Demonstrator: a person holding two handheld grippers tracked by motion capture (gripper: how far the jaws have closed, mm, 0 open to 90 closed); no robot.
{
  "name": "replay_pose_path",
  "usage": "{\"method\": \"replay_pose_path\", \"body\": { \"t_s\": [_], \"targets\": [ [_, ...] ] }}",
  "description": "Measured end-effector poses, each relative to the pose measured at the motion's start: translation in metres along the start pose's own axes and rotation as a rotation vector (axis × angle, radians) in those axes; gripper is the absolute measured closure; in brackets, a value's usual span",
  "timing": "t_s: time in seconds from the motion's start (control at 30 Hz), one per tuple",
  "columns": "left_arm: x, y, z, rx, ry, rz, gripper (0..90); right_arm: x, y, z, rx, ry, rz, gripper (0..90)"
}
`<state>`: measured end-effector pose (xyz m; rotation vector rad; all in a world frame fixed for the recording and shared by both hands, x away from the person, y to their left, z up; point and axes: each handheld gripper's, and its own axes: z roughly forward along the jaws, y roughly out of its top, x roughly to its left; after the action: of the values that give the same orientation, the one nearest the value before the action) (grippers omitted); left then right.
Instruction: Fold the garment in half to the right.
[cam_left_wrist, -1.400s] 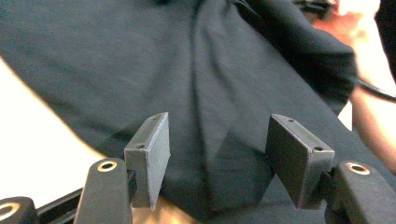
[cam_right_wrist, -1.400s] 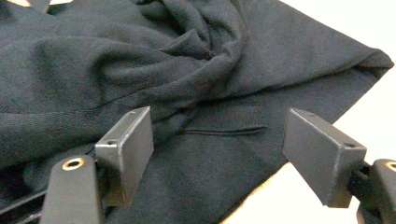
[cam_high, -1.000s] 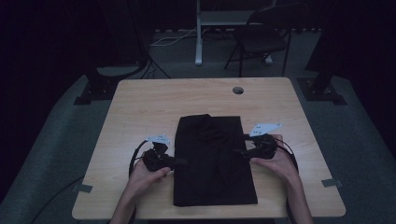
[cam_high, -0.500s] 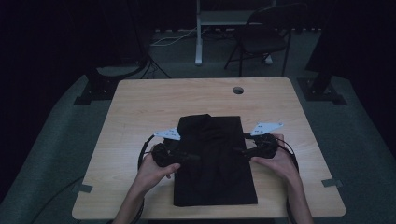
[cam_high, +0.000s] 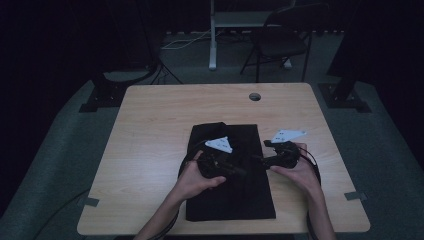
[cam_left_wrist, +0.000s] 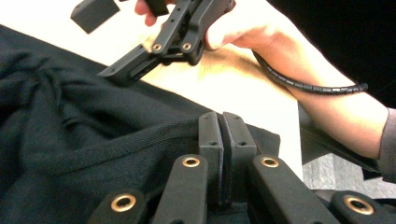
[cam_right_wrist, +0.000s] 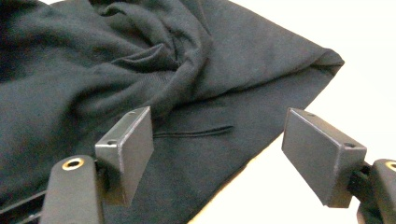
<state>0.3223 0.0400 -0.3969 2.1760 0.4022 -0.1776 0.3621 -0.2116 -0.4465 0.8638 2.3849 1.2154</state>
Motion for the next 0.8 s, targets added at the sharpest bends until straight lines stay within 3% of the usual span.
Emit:
{"method": "replay_pose_path", "body": {
  "t_s": [0.03,0.37,0.8],
  "targets": [
    [-0.001,0.005,0.009,0.023,-0.006,0.009,87.9,-0.001,0.000,0.000,0.000,-0.003,0.002,24.5],
    [-0.021,0.022,0.037,0.099,-0.039,0.073,87.7,-0.005,-0.001,-0.002,0.004,-0.043,0.039,25.1],
    [-0.034,0.024,0.067,0.189,-0.063,0.115,87.6,-0.007,-0.001,-0.004,-0.007,-0.059,0.052,25.0]
  ]
}}
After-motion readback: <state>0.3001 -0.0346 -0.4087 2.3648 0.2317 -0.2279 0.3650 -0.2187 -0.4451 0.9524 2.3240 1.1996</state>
